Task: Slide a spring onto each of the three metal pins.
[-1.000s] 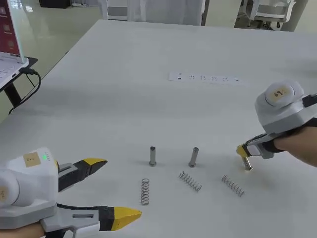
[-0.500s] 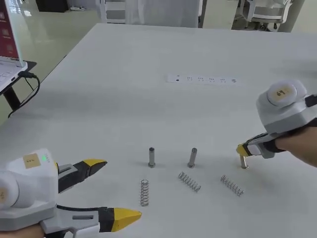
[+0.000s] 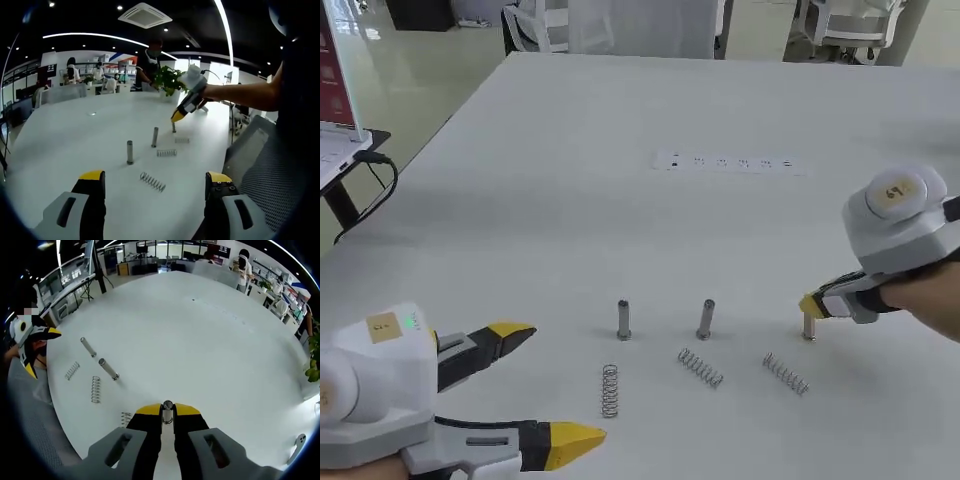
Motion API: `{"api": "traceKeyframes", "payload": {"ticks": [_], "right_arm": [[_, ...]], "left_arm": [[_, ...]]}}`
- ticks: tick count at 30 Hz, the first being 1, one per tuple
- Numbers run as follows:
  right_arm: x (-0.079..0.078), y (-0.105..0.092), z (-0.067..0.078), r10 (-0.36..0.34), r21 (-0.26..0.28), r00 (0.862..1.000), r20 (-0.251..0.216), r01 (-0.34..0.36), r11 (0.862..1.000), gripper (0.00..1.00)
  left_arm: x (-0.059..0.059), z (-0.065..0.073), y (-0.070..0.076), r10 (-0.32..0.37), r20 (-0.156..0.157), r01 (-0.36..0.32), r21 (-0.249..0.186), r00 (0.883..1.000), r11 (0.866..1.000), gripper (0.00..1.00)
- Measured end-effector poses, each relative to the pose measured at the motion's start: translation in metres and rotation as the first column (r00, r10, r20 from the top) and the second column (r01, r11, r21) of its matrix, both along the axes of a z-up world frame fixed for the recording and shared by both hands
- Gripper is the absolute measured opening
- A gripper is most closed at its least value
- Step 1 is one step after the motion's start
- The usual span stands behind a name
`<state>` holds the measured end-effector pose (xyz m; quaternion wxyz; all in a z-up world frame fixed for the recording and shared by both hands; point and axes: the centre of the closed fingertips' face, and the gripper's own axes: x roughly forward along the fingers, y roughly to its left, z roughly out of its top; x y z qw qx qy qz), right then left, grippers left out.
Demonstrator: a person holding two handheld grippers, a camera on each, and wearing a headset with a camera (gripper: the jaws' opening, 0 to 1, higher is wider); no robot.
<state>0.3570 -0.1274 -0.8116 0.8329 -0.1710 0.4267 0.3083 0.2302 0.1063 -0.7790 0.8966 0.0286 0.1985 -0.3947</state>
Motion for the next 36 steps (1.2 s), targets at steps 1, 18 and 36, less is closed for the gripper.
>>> {"api": "traceKeyframes", "payload": {"ticks": [1, 18, 36], "right_arm": [[0.000, 0.000, 0.000, 0.001, 0.001, 1.000, 0.004, -0.001, 1.000, 0.05], [-0.010, -0.005, 0.000, 0.004, -0.001, 1.000, 0.021, -0.004, 1.000, 0.06], [-0.014, -0.007, -0.002, 0.012, -0.019, 1.000, 0.026, -0.011, 1.000, 0.08]], "left_arm": [[0.000, 0.001, 0.000, -0.001, 0.001, 0.001, 0.001, 1.000, 1.000, 0.78], [-0.004, 0.002, -0.003, -0.016, 0.001, 0.016, 0.007, 1.000, 1.000, 0.78], [-0.006, 0.001, -0.001, -0.018, 0.001, 0.018, 0.003, 1.000, 1.000, 0.78]]}}
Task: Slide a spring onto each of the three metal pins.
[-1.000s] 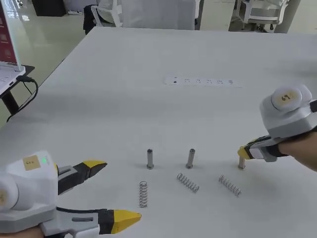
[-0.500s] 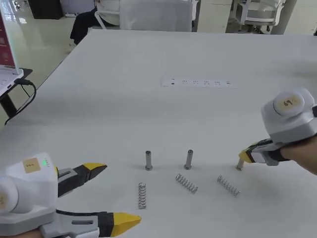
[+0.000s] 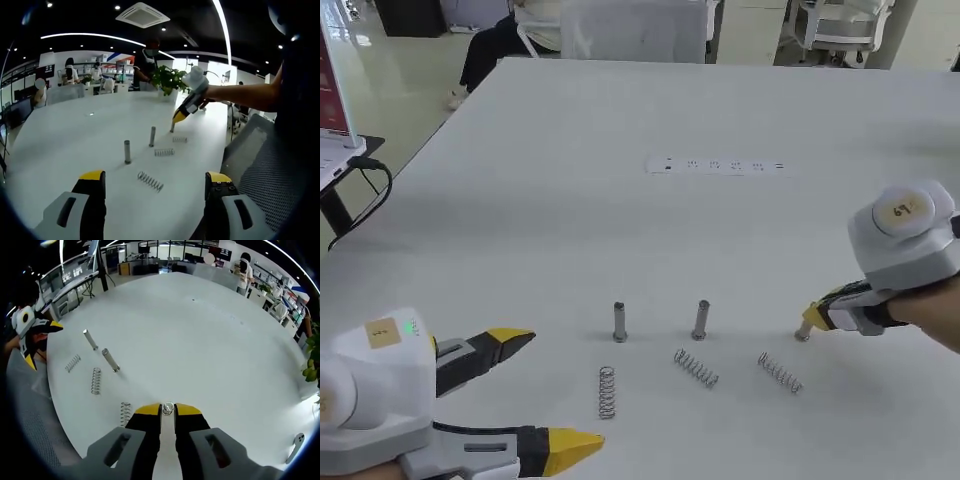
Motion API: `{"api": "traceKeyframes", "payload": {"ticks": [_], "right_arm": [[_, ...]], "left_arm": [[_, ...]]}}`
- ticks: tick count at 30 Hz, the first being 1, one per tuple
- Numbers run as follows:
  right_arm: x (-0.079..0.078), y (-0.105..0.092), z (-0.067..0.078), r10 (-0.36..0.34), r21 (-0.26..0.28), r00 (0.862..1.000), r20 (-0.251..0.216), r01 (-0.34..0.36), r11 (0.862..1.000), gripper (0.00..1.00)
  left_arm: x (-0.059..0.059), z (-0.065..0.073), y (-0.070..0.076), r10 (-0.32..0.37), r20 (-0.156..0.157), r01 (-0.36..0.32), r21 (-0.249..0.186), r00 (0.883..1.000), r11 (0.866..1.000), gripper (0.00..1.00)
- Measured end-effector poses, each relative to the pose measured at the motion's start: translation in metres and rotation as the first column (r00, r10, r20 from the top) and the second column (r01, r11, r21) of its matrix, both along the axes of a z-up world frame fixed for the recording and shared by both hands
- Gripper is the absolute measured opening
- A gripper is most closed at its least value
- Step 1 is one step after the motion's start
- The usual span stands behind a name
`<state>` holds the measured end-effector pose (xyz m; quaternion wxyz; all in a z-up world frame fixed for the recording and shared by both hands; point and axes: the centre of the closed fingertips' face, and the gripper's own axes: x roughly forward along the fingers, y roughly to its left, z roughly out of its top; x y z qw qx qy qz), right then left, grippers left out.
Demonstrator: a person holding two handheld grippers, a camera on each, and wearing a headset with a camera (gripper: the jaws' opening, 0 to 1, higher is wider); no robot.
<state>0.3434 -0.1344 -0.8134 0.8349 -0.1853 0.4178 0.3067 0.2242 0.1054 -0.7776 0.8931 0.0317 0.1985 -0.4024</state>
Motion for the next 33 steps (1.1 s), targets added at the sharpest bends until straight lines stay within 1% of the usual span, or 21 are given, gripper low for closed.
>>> {"api": "traceKeyframes", "payload": {"ticks": [12, 17, 24, 30, 33], "right_arm": [[-0.005, -0.003, -0.002, -0.005, 0.001, 1.000, 0.004, 0.005, 1.000, 0.10], [-0.011, -0.007, -0.002, -0.012, 0.005, 1.000, 0.001, 0.012, 1.000, 0.10], [-0.024, -0.011, -0.008, -0.021, 0.012, 1.000, -0.007, 0.021, 1.000, 0.10], [-0.038, -0.010, -0.014, -0.018, 0.014, 1.000, -0.020, 0.018, 1.000, 0.10], [-0.045, -0.006, -0.016, -0.006, 0.020, 1.000, -0.028, 0.006, 1.000, 0.10]], "left_arm": [[0.001, -0.002, -0.001, -0.004, -0.002, 0.004, 0.001, 1.000, 1.000, 0.78], [0.001, -0.002, -0.001, -0.004, -0.001, 0.004, 0.000, 1.000, 1.000, 0.78], [0.000, -0.003, -0.002, -0.004, -0.003, 0.004, -0.001, 1.000, 1.000, 0.78], [-0.001, -0.004, -0.003, -0.005, -0.004, 0.005, -0.003, 1.000, 1.000, 0.78], [-0.001, -0.004, -0.004, -0.006, -0.004, 0.006, -0.004, 1.000, 1.000, 0.78]]}}
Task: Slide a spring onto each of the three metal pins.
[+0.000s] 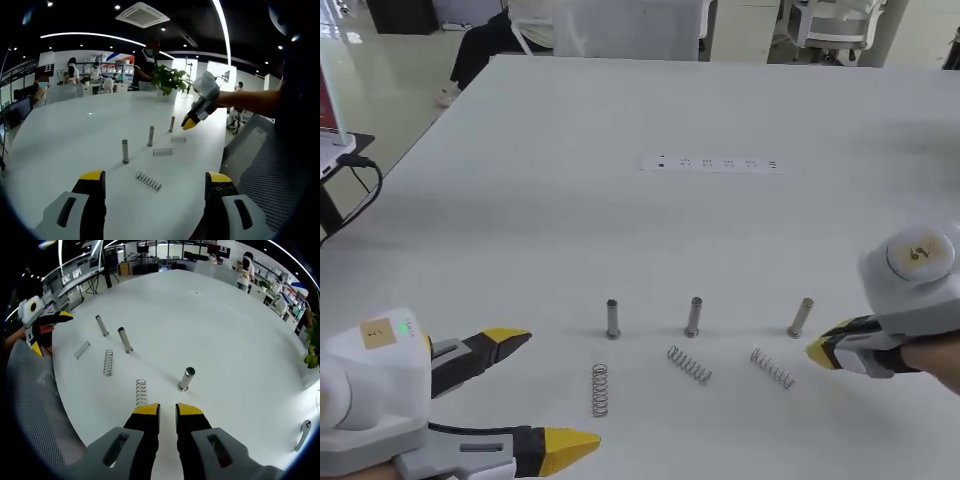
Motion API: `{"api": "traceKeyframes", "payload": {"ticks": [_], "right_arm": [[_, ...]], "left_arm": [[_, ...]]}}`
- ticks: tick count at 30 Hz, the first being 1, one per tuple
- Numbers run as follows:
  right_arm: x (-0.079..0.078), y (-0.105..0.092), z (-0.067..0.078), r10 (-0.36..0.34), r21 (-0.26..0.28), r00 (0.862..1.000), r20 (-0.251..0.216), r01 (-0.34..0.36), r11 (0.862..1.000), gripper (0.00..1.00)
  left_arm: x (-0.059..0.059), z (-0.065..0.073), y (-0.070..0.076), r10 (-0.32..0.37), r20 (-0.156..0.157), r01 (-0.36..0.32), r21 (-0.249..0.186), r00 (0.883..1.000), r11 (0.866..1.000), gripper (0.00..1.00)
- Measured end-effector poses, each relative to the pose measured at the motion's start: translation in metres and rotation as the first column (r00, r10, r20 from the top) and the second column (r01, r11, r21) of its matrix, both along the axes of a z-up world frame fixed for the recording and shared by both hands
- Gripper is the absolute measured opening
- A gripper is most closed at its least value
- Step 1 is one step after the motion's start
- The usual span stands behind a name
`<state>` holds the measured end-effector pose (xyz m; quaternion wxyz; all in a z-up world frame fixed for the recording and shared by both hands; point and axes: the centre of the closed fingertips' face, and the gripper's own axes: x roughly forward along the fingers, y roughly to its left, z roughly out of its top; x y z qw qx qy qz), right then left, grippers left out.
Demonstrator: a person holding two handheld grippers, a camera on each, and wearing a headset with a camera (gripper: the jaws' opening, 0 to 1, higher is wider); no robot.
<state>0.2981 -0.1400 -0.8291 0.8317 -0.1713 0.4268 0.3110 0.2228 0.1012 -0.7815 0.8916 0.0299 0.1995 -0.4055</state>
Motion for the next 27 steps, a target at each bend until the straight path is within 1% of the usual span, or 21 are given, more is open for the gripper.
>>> {"api": "traceKeyframes", "payload": {"ticks": [7, 13, 18, 22, 25, 27], "right_arm": [[-0.011, 0.012, -0.003, 0.031, 0.035, 0.999, -0.019, -0.030, 0.999, 0.10], [-0.020, 0.020, -0.010, 0.073, 0.029, 0.996, -0.043, -0.072, 0.997, 0.11], [-0.019, 0.026, -0.014, 0.096, 0.028, 0.994, -0.049, -0.095, 0.995, 0.11], [-0.018, 0.029, -0.017, 0.111, 0.016, 0.992, -0.053, -0.111, 0.994, 0.11], [-0.017, 0.030, -0.021, 0.121, 0.004, 0.990, -0.067, -0.121, 0.993, 0.11], [-0.016, 0.031, -0.022, 0.125, -0.001, 0.990, -0.069, -0.125, 0.992, 0.11]], "left_arm": [[-0.001, 0.000, -0.002, -0.004, 0.000, 0.004, 0.000, 1.000, 1.000, 0.78], [-0.001, 0.000, -0.001, -0.002, -0.003, 0.002, 0.002, 1.000, 1.000, 0.78], [-0.001, 0.000, -0.001, -0.002, -0.005, 0.002, 0.002, 1.000, 1.000, 0.78], [-0.001, 0.000, -0.001, -0.001, -0.005, 0.001, 0.001, 1.000, 1.000, 0.78], [-0.001, -0.001, 0.000, 0.002, -0.007, -0.002, 0.000, 1.000, 1.000, 0.78], [-0.001, -0.001, 0.000, 0.004, -0.007, -0.004, -0.002, 1.000, 1.000, 0.78]]}}
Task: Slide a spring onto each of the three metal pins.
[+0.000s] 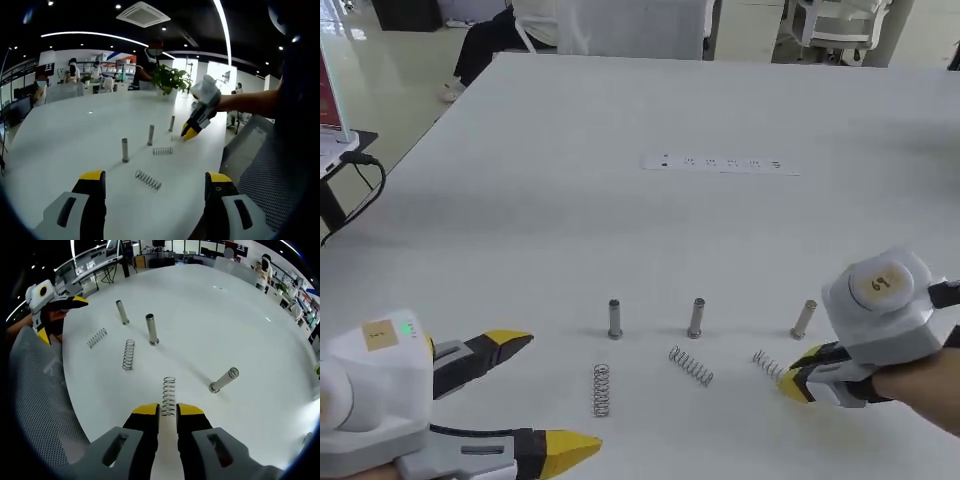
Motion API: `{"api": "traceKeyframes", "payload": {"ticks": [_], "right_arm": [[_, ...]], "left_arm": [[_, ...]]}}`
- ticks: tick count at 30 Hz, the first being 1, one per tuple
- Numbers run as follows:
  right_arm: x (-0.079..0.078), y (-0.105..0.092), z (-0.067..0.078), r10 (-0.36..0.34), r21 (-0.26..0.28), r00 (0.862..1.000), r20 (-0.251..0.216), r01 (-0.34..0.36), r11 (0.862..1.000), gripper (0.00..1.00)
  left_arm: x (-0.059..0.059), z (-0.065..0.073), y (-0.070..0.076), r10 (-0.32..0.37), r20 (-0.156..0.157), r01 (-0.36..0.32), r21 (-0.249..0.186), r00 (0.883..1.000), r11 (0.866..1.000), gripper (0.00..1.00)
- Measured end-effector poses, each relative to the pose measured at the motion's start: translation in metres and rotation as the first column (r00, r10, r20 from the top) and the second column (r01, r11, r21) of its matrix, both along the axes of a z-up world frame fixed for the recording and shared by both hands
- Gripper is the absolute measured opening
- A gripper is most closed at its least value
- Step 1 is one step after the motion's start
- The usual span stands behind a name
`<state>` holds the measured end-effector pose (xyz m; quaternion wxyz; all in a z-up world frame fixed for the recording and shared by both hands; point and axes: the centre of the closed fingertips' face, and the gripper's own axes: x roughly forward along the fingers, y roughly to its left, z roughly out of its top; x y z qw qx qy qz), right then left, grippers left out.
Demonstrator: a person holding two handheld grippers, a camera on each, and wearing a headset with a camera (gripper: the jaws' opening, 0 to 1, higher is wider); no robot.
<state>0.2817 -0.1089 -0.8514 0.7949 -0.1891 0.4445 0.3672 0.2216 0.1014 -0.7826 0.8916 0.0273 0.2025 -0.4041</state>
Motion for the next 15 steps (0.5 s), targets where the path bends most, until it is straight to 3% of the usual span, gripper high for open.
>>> {"api": "traceKeyframes", "payload": {"ticks": [10, 15], "right_arm": [[0.0031, 0.0040, -0.0076, 0.024, -0.025, 1.000, -0.015, -0.024, 0.999, 0.10], [0.0048, 0.0039, -0.0066, 0.044, -0.045, 0.999, -0.001, -0.044, 0.998, 0.08]], "left_arm": [[-0.0005, 0.0007, 0.0006, 0.006, -0.002, -0.006, -0.003, 1.000, 1.000, 0.78], [-0.0008, 0.0005, 0.0009, 0.007, -0.003, -0.007, -0.002, 1.000, 1.000, 0.77]]}}
